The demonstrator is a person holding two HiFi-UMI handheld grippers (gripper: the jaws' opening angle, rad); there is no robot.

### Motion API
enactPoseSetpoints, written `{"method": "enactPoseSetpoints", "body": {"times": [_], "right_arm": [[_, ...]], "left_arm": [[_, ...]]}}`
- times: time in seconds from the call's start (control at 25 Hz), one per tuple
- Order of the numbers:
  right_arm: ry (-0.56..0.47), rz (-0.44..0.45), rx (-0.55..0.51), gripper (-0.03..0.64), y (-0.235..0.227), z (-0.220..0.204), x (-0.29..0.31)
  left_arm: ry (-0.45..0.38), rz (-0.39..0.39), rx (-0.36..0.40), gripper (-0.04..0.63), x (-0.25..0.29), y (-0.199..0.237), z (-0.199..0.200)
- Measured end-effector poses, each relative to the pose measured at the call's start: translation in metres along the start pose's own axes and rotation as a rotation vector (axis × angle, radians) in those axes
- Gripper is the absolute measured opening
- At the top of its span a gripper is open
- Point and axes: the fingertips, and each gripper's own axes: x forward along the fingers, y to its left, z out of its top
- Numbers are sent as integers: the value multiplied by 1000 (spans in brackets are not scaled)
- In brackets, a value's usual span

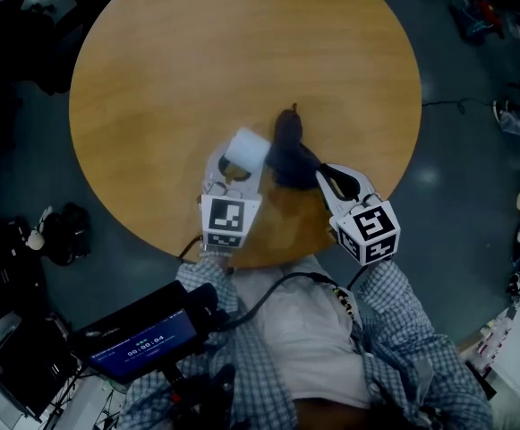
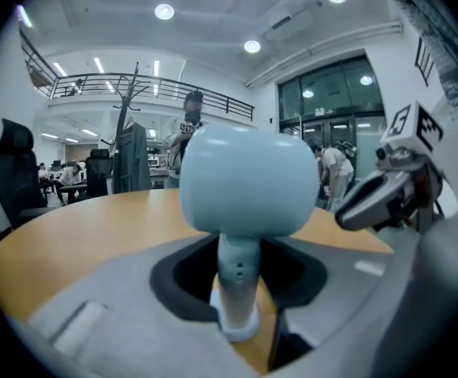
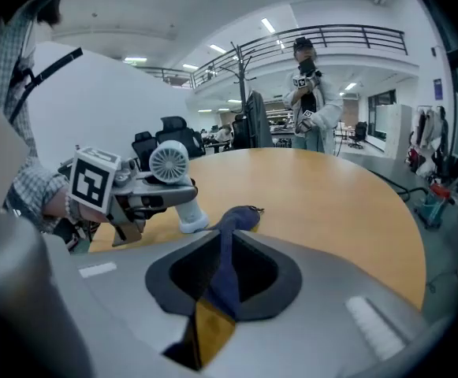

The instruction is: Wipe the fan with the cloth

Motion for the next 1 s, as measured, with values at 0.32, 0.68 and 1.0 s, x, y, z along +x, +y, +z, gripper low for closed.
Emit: {"method": "enactPoseSetpoints", "body": {"times": [0.32, 0.68, 1.0], "right_arm": [[149, 28, -85, 175, -12, -34, 60], [130, 132, -24, 87, 2, -33, 67], [-146, 222, -177, 86, 29, 99, 5]], "left_arm": [[-8, 25, -28, 137, -11, -3, 10], [1, 34, 14, 137, -31, -3, 28], [-27, 51, 79, 137, -50, -5, 67]]}}
